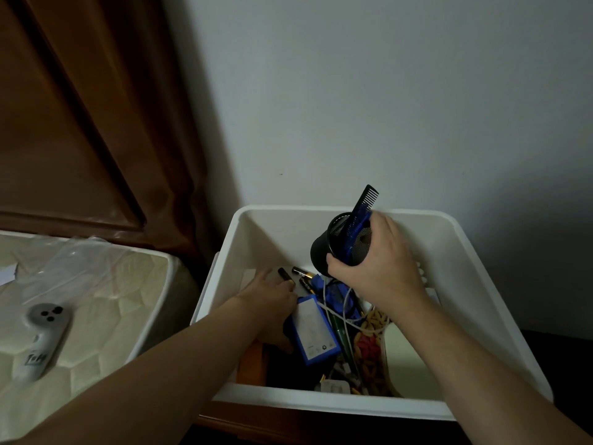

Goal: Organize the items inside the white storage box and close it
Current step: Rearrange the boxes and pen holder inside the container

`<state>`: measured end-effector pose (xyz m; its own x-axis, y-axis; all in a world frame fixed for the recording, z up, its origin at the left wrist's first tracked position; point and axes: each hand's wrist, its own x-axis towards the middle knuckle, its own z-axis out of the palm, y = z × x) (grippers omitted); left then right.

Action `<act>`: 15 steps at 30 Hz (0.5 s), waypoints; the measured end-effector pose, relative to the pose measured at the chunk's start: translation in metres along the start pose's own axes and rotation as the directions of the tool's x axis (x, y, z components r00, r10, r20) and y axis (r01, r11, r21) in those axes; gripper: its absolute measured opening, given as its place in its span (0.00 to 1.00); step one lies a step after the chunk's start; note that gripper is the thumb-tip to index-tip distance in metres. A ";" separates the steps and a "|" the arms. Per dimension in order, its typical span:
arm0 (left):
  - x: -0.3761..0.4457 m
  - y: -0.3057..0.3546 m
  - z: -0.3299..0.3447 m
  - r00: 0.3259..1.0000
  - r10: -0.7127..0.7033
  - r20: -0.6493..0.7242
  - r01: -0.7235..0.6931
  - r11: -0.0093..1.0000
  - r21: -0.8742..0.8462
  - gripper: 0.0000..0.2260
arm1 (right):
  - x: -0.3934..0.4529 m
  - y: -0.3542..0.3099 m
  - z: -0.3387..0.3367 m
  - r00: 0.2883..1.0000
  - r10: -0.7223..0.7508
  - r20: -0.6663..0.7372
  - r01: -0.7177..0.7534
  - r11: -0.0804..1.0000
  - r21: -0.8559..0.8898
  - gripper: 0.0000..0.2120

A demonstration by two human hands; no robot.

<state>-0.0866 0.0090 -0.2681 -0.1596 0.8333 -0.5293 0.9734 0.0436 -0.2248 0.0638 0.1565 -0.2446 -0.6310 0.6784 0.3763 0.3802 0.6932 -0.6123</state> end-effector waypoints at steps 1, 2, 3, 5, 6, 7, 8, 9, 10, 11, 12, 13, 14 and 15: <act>0.001 0.000 -0.001 1.000 -0.020 -0.011 0.019 1.000 -0.012 0.32 | 0.000 0.000 0.000 1.000 0.001 0.001 -0.001 1.000 0.000 0.30; 0.002 0.001 -0.002 0.999 -0.047 -0.024 0.047 0.999 -0.023 0.27 | 0.000 0.000 0.000 1.000 0.002 0.004 -0.002 1.000 -0.001 0.31; 0.004 0.003 -0.003 0.996 -0.080 -0.037 0.079 0.997 -0.019 0.23 | 0.000 0.000 0.000 1.000 0.002 0.008 -0.002 1.000 -0.002 0.31; 0.010 0.004 -0.007 0.986 -0.151 -0.070 0.153 0.988 0.029 0.17 | 0.000 0.000 0.000 1.000 0.001 0.011 -0.001 1.000 -0.008 0.31; 0.013 0.003 -0.008 0.979 -0.190 -0.078 0.194 0.980 0.036 0.15 | 0.000 0.000 0.000 1.000 0.001 0.008 -0.001 1.000 -0.009 0.31; 0.017 0.002 -0.009 0.971 -0.230 -0.068 0.231 0.973 0.014 0.13 | 0.000 0.000 0.000 1.000 0.003 0.004 -0.003 1.000 -0.007 0.31; 0.022 0.001 -0.011 0.963 -0.267 -0.036 0.266 0.964 -0.016 0.13 | 0.000 0.000 -0.001 1.000 0.006 0.000 -0.006 1.000 -0.005 0.31; 0.027 -0.001 -0.011 0.956 -0.294 0.006 0.294 0.955 -0.033 0.14 | 0.000 0.000 -0.001 1.000 0.011 -0.001 -0.011 1.000 -0.003 0.31; 0.031 -0.003 -0.012 0.950 -0.308 0.044 0.310 0.950 -0.034 0.15 | 0.000 0.001 -0.001 1.000 0.015 -0.001 -0.015 1.000 -0.002 0.31; 0.036 -0.005 -0.012 0.947 -0.314 0.066 0.316 0.948 -0.027 0.17 | 0.000 0.001 -0.002 1.000 0.017 0.000 -0.017 1.000 -0.001 0.31; 0.039 -0.007 -0.010 0.948 -0.310 0.068 0.312 0.950 -0.022 0.18 | 0.000 0.002 -0.002 1.000 0.016 0.000 -0.016 1.000 -0.001 0.31; 0.042 -0.009 -0.008 0.954 -0.296 0.054 0.297 0.954 -0.024 0.19 | 0.000 0.002 -0.001 1.000 0.014 0.001 -0.014 1.000 0.001 0.30; 0.042 -0.012 -0.006 0.961 -0.274 0.030 0.275 0.961 -0.036 0.18 | 0.000 0.002 -0.001 1.000 0.013 0.004 -0.013 1.000 0.004 0.30; 0.042 -0.014 -0.005 0.969 -0.246 0.004 0.246 0.968 -0.055 0.17 | 0.001 0.003 -0.001 1.000 0.015 0.007 -0.015 1.000 0.007 0.31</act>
<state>-0.1059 0.0462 -0.2833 -0.3951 0.7944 -0.4613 0.9117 0.2773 -0.3032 0.0649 0.1590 -0.2455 -0.6301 0.6869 0.3621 0.3851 0.6814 -0.6225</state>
